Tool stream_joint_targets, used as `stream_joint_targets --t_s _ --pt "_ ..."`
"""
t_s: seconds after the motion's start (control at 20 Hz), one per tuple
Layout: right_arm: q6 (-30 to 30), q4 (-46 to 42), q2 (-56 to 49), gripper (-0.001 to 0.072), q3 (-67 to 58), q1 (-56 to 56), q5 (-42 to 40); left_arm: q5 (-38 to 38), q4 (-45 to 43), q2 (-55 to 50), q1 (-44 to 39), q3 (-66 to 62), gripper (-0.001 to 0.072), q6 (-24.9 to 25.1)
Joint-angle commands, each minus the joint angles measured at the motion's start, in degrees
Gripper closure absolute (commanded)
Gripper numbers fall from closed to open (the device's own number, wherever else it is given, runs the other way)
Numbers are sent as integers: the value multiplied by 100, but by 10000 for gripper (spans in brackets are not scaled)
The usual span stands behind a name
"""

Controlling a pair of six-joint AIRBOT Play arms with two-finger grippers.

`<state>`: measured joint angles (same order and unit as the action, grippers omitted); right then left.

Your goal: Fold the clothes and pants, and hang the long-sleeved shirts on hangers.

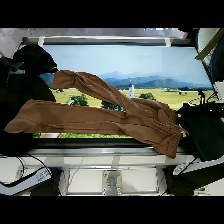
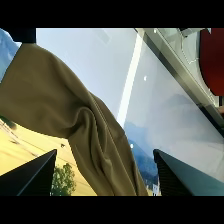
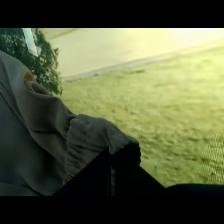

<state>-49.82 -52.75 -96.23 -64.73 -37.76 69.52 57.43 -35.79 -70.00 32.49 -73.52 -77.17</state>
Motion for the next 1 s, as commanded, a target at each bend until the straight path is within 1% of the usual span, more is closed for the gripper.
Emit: stream_joint_targets --t_s 0.0,0.15,0.2,0.3,0.4,0.45,0.5,0.55,0.6,0.65,0.7,0.75,0.8,0.85,0.9,0.95 --pt "184 195 4 691 -275 28 151 4 0 -4 -2 -7 6 0" --pt "179 651 4 692 -761 31 83 4 0 -4 -2 -7 6 0" --pt "125 719 2 692 -942 44 -57 4 0 -4 -2 -7 6 0" --pt "-109 734 -7 692 -1268 177 -487 4 -2 -4 -9 -7 6 2" --pt "-385 732 -13 692 -1519 461 -1176 4 -232 -17 -118 -7 6 2" --pt "-619 726 -13 692 -1598 619 -1622 7 -503 -33 -214 -7 5 0" --pt "-1025 651 -15 693 -1648 778 -2199 7 -796 -63 -350 -7 5 -11" --pt "-1556 476 -15 692 -1650 894 -2732 0 -1049 -107 -476 -7 6 -138" --pt "-2221 269 -24 692 -1650 970 -3187 -4 -1272 -177 -588 -4 5 -334" --pt "-2752 101 -35 692 -1648 1010 -3493 -11 -1403 -262 -660 -7 6 -479" --pt "-2990 90 -50 691 -1650 1021 -3650 -28 -1484 -378 -717 -7 5 -632" --pt "-3029 98 -52 690 -1650 1029 -3674 -42 -1499 -507 -761 -7 5 -691" --pt "-3027 205 -52 606 -1650 1029 -3552 -63 -1502 -649 -824 -7 5 -688" --pt "-3025 258 -39 330 -1650 1029 -3314 -125 -1502 -822 -922 -7 5 -686" --pt "-3023 302 -15 152 -1650 1029 -3032 -223 -1504 -994 -1038 -7 4 -686" --pt "-2986 297 50 155 -1650 1019 -2736 -354 -1502 -1198 -1174 -7 4 -688"
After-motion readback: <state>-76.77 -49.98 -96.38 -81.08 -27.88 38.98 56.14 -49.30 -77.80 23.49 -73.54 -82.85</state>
